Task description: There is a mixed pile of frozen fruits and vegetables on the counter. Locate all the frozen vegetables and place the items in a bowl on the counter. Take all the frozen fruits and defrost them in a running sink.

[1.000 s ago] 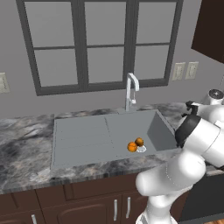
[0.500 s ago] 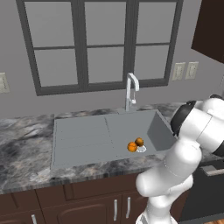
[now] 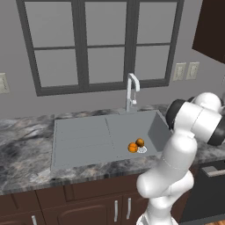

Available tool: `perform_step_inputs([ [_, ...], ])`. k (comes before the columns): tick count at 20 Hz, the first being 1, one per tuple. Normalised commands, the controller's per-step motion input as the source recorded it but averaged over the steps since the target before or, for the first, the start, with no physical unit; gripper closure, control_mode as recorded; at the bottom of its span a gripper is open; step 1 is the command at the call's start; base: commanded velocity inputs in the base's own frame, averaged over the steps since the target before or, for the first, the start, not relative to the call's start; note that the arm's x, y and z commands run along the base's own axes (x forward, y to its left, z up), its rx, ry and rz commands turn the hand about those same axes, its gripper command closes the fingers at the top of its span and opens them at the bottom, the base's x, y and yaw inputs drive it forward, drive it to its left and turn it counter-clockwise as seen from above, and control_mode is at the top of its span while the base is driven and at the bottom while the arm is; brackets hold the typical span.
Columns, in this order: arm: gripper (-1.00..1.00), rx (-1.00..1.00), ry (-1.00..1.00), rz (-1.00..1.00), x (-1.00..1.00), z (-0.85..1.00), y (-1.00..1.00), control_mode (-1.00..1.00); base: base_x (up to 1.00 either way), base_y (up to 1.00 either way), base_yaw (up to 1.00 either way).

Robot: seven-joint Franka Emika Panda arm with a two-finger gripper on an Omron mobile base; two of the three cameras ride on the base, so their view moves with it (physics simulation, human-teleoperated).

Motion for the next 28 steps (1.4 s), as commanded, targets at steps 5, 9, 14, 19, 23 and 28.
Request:
perform_step_inputs([
  [5, -1.0, 0.0, -0.01, 0.01, 0.0, -0.01, -0.1, -1.0, 0.0, 0.0, 0.0],
  [9, -1.0, 0.0, -0.1, 0.03, -0.06, 0.31, 0.14, -1.0, 0.0, 0.0, 0.0],
  [14, -1.0, -0.02, -0.16, 0.02, -0.14, 0.47, 0.53, -1.0, 0.0, 0.0, 0.0],
  [19, -1.0, -0.07, -0.14, 0.01, -0.2, 0.48, 0.73, -1.0, 0.0, 0.0, 0.0],
  [23, -1.0, -0.09, -0.16, 0.0, -0.32, 0.66, 0.56, -1.0, 0.0, 0.0, 0.0],
  [28, -1.0, -0.07, -0.14, 0.01, -0.3, 0.96, 0.34, -1.0, 0.0, 0.0, 0.0],
])
